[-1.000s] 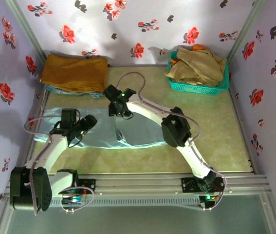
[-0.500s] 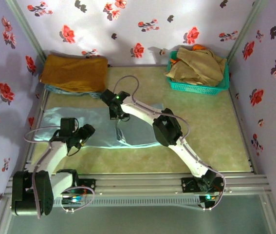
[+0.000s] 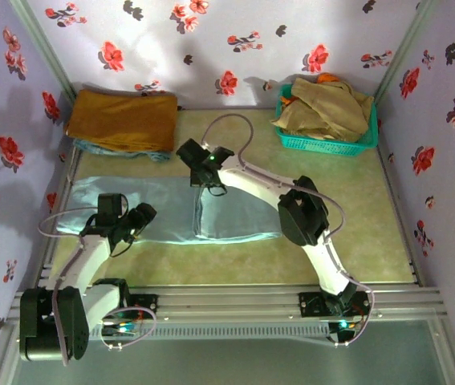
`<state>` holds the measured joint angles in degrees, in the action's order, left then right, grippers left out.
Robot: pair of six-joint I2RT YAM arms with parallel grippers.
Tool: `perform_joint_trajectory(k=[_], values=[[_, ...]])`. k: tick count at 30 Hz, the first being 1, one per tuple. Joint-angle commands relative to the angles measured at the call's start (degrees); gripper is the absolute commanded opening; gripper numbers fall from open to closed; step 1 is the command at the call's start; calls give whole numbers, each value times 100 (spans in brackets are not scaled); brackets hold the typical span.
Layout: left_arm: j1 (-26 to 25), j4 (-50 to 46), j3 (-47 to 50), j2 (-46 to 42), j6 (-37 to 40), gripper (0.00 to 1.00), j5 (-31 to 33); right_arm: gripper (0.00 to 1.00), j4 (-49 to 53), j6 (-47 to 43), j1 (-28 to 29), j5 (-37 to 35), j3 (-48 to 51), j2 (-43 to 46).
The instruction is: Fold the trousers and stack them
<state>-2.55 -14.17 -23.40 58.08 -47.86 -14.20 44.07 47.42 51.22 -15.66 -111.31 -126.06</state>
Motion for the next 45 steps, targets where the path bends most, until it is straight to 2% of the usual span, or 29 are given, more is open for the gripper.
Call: perform_joint_trajectory(k=[1, 5, 6, 7, 8, 10, 14, 17, 20, 22, 24, 26, 28, 31, 34, 38, 41, 45], values=[[45, -13, -5, -59, 83, 74, -123, 0, -242, 276, -66, -272, -128, -209], [52, -57, -7, -78, 92, 75, -143, 2, -138, 311, -79, 80, -757, -765], [52, -97, -29, -93, 109, 75, -146, 12, -25, 314, -72, 229, -1022, -981], [52, -134, -41, -112, 126, 77, -145, 34, 31, 318, -67, 436, -1201, -1167], [61, -190, -70, -130, 144, 79, -148, 46, 100, 329, -60, 678, -1352, -1307], [70, -297, -131, -164, 200, 82, -158, 55, 135, 313, -48, 890, -1394, -1335], [62, -406, -288, -258, 223, 84, -341, 60, -7, 106, -42, 1089, -1022, -736], [-81, -530, -602, -204, 266, 82, -505, 61, -288, -142, -70, 1088, -319, 139], [-476, -543, -936, -66, 266, 75, -491, 59, -444, -416, -240, 1113, 533, 1013], [-839, -436, -1199, 127, 214, 66, -493, 52, -590, -584, -455, 1307, 1224, 1559], [-1289, -240, -1477, 424, 169, 55, -488, 37, -634, -650, -730, 1330, 1919, 2071], [-1830, 46, -1785, 824, 138, 39, -481, 11, -730, -672, -1055, 1342, 2696, 2571], [-2309, 295, -2077, 1276, 143, 27, -459, 0, -962, -672, -1365, 1589, 3449, 2994], [-2927, 532, -2540, 2003, 249, 12, -459, 0, -1577, -533, -1780, 2125, 4484, 3434], [-3219, 822, -2722, 2706, 256, 0, -502, 0, -2069, -396, -2028, 2632, 5104, 3417], [-3226, 1162, -2507, 3328, 150, 0, -520, 0, -2487, -312, -2266, 3096, 5490, 3038], [-3207, 1394, -2179, 3527, 39, 0, -511, 0, -2439, -444, -2408, 3324, 5530, 2868], [-3208, 1628, -1772, 3565, -134, 0, -515, 4, -2070, -719, -2471, 3346, 5355, 3199]])
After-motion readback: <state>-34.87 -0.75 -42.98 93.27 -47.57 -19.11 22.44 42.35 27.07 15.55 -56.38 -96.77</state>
